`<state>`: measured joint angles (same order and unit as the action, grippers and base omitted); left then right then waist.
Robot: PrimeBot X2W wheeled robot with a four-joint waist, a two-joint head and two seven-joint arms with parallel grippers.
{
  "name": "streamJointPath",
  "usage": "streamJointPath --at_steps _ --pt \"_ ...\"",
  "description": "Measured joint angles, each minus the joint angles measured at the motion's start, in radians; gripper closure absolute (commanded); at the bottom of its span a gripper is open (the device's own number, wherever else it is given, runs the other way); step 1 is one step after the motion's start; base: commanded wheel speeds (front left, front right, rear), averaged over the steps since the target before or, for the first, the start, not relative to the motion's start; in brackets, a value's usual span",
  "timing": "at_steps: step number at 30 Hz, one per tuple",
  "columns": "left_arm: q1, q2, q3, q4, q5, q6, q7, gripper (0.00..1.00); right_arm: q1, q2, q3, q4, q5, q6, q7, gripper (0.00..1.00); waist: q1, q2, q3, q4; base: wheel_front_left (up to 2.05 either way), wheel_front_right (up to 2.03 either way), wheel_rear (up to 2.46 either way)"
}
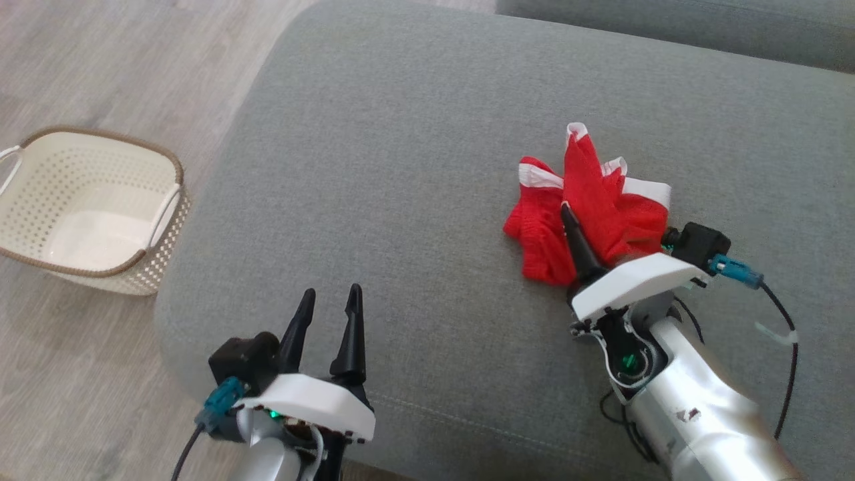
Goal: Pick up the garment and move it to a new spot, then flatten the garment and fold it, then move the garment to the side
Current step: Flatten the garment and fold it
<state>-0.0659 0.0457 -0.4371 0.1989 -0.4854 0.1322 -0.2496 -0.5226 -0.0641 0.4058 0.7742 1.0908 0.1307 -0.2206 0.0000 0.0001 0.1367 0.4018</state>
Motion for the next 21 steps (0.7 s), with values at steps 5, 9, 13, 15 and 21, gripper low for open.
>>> streamJointPath --at_steps 5,9,13,15,21 --pt "0.0 0.0 -0.003 0.009 0.0 0.0 0.0 0.0 -0.003 -0.001 0.036 0.03 0.012 0.0 -0.001 0.0 0.0 0.0 0.002 0.021 0.0 0.0 0.0" --pt "0.0 0.0 -0.004 0.021 0.0 0.002 0.0 0.0 -0.005 -0.001 0.085 -0.002 0.021 0.0 -0.009 0.0 0.0 0.0 0.003 0.028 0.0 0.0 0.0" --pt "0.0 0.0 -0.005 0.021 -0.002 0.009 0.0 0.0 -0.019 -0.001 0.128 -0.009 0.018 0.0 -0.009 0.0 0.0 0.0 0.005 0.032 0.0 0.0 0.0" --pt "0.0 0.0 -0.004 0.021 -0.003 0.009 0.0 0.0 -0.026 -0.001 0.149 -0.006 0.018 0.0 -0.008 0.0 0.0 0.0 0.007 0.034 0.0 0.0 0.0" --pt "0.0 0.0 -0.005 0.021 -0.003 0.009 0.0 0.0 -0.026 -0.001 0.169 0.075 0.026 0.0 0.027 0.0 0.0 0.0 0.005 0.039 0.0 0.0 0.0"
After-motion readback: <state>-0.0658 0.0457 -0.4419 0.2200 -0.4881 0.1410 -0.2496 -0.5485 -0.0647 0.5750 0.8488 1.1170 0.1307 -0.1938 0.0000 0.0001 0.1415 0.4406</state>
